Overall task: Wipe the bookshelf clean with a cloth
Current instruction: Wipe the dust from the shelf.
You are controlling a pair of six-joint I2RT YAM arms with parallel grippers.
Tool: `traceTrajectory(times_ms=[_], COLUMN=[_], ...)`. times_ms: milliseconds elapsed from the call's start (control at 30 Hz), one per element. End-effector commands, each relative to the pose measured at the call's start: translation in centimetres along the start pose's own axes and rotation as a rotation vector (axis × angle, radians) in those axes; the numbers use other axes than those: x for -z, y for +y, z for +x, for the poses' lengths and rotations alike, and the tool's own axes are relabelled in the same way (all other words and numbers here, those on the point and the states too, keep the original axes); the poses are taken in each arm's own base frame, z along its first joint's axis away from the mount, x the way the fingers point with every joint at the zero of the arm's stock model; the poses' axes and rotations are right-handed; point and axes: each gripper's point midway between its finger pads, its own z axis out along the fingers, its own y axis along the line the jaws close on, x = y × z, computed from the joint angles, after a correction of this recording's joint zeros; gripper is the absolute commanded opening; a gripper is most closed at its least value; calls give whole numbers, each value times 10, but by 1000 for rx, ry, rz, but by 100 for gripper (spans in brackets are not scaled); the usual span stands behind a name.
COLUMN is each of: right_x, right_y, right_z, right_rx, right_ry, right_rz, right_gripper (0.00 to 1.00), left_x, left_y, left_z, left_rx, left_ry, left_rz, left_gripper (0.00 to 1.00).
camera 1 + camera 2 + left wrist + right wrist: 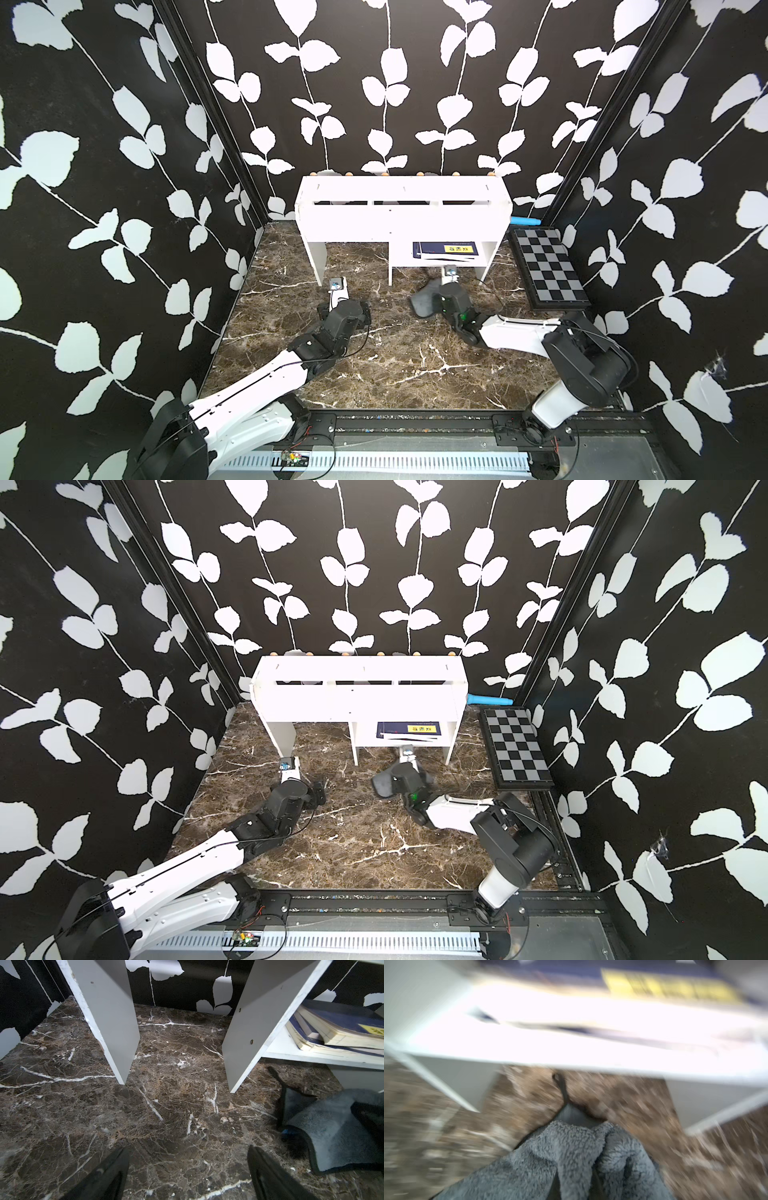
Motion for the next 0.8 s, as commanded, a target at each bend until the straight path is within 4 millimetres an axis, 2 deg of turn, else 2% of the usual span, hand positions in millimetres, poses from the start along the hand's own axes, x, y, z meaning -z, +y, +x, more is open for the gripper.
traceTrajectory(times_ms=[0, 133, 200, 267, 367, 400, 433, 567, 633, 767], right_x=[7, -10, -14, -21, -31, -35, -34, -32, -31, -24], right_y=[26, 75, 98, 113, 133, 140, 152, 186, 191, 190], right_z=[-86, -114, -123, -126, -118, -106, -109, -82, -76, -78], right_rx=[-27, 84, 158, 215, 296, 359, 417, 651, 684, 653], right_ry=[-266, -269, -292, -289, -263, -246, -261, -285, -287, -287], right_rz=[-25, -86, -104, -120, -144, -144, -139, -119, -118, -129], right_gripper=[0, 0, 0, 0, 0, 0, 0, 0, 0, 0], left_x=[1, 8, 12, 16, 21, 22, 23, 25, 26, 25], left_y=[9, 17, 25, 35, 54, 58, 61, 69, 72, 71], left_z=[10, 9, 9, 12, 21, 23, 26, 37, 41, 45], left_rx=[3, 18, 24, 27, 34, 41, 50, 93, 113, 133], left_ry=[22, 11, 1, -2, 14, 18, 23, 31, 30, 26], left_rz=[-32, -47, -69, -103, -177, -197, -206, -215, -221, -205], left_gripper=[90, 91, 91, 91, 92, 93, 93, 93, 94, 96])
